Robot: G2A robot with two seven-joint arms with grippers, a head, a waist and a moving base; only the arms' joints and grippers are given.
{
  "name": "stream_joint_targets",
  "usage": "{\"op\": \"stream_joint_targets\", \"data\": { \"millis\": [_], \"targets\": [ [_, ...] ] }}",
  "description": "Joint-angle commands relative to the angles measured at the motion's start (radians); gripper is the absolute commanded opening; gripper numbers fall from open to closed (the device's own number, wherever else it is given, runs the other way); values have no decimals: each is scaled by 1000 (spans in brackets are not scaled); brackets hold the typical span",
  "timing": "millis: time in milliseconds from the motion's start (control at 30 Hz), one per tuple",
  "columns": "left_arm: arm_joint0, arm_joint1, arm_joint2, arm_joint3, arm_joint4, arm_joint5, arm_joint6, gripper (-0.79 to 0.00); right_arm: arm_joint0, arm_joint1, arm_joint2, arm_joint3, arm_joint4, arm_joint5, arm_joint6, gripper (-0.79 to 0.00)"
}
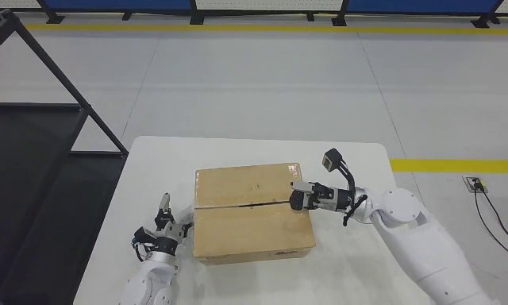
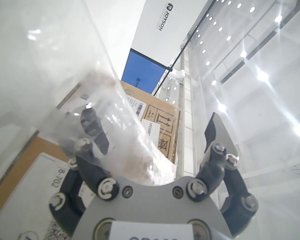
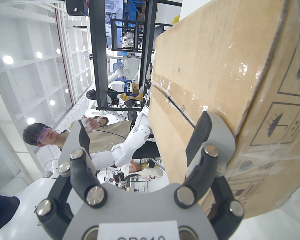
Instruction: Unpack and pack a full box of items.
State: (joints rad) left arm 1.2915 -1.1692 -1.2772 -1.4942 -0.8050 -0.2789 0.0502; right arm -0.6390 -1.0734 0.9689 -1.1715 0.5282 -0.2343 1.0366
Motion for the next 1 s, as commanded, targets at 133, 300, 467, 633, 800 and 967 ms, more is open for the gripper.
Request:
{"op": "stream_joint_targets", "data": {
  "millis": [133,300,467,633,800,967],
  "targets": [
    [12,-9,-40,-19,16,-81,44,0,0,0,0,0,0,0,0,0],
    [43,-11,-77,-68,76,-131,74,0,0,0,0,0,0,0,0,0],
    [85,-15,-105,-122,168,-163,132,0,0,0,0,0,0,0,0,0],
    [123,-22,-112,-157,255,-184,184,0,0,0,0,0,0,0,0,0],
    [146,-30,-121,-188,309,-202,208,0,0,0,0,0,0,0,0,0],
    [172,-37,-127,-213,372,-225,238,0,0,0,0,0,0,0,0,0]
  ]
}}
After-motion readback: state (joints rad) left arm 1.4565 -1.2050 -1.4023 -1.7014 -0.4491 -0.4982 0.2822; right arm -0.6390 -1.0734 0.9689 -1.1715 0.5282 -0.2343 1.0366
